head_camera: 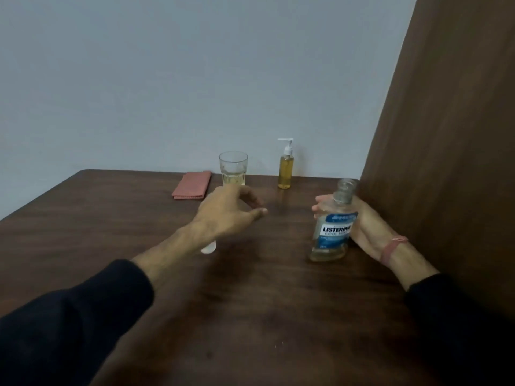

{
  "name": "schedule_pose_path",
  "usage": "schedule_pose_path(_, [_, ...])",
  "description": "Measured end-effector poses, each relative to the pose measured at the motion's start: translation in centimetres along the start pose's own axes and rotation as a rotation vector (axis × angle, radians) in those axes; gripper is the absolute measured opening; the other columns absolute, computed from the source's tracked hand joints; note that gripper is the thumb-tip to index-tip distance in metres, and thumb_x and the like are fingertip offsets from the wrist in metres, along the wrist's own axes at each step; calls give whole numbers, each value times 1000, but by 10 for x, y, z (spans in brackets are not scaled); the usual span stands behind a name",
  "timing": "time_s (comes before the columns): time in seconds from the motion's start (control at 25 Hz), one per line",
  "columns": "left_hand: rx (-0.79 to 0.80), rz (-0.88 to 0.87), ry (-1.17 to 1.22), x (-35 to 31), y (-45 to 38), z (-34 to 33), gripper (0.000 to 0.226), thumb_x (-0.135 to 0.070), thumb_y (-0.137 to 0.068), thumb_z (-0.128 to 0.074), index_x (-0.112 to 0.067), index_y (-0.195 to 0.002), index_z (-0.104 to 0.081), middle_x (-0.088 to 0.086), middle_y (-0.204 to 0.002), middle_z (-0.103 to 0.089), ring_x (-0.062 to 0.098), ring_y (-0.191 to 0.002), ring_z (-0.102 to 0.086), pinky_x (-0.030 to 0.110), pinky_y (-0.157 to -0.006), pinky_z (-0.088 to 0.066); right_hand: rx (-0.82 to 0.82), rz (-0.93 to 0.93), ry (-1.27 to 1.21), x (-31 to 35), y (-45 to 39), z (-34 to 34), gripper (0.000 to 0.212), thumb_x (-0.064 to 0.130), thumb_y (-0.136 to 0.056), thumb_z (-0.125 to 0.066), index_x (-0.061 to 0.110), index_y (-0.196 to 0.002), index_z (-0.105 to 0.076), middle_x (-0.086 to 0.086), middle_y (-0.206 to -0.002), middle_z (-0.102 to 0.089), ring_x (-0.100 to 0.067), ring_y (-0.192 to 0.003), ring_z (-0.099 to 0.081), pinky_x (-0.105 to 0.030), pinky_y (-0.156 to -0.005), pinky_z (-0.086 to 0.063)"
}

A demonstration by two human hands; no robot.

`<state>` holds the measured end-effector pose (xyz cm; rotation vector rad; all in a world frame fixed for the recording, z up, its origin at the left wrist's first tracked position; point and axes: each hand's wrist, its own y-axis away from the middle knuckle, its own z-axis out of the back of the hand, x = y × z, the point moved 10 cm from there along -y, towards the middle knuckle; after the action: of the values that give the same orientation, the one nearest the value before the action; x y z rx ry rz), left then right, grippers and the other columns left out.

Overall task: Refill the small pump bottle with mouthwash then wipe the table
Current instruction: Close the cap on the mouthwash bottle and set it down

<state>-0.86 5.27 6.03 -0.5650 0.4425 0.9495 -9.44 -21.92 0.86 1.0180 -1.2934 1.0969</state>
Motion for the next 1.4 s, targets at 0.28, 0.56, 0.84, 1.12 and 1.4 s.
schedule_pose_path(0.28, [125, 46, -338, 50, 97, 25, 63, -60, -100, -74, -40, -158, -59, -2, -163, -54, 28, -148, -44, 50, -122, -49, -73, 96, -66, 3, 79, -28, 79, 74, -89, -64, 28, -153, -60, 5, -142, -75, -11, -128, -74, -37, -112, -55])
schedule_pose_path(0.56, [-33, 58, -281, 57, 103, 22, 47, -34, -104, -69, -34, -151, -67, -6, -130, -76, 27, -126, -64, 50, -109, -57, -144, 115, 226, -5, 62, -63, 37, 21, -92, -87, 29, -125, -72, 2, -127, -80, -17, -122, -74, -50, -118, -53])
schedule_pose_path(0.84, [-192, 140, 354, 54, 69, 10, 27, -50, -97, -82, -32, -110, -69, -13, -110, -78, 10, -101, -74, 31, -87, -60, -32, 163, 322, -4, 31, -107, 55, 31, -91, -87, 27, -141, -66, 7, -135, -77, -13, -129, -71, -50, -121, -51])
schedule_pose_path(1.12, [-221, 124, 1061, 35, 62, -1, 30, -35, -93, -86, -34, -121, -77, -9, -113, -73, 8, -92, -65, 36, -81, -58, 11, 261, 352, 5, 46, -129, 52, 33, -93, -84, 34, -141, -63, 17, -133, -76, 1, -126, -69, -35, -116, -54])
schedule_pose_path(1.4, [-278, 5, 1117, 19, 72, 24, 25, -30, -115, -63, -33, -131, -82, -18, -105, -75, 5, -90, -63, 29, -81, -55, 88, 316, 356, 18, 66, -150, 43, 30, -103, -72, 42, -141, -57, 20, -129, -75, 1, -119, -72, -23, -100, -62])
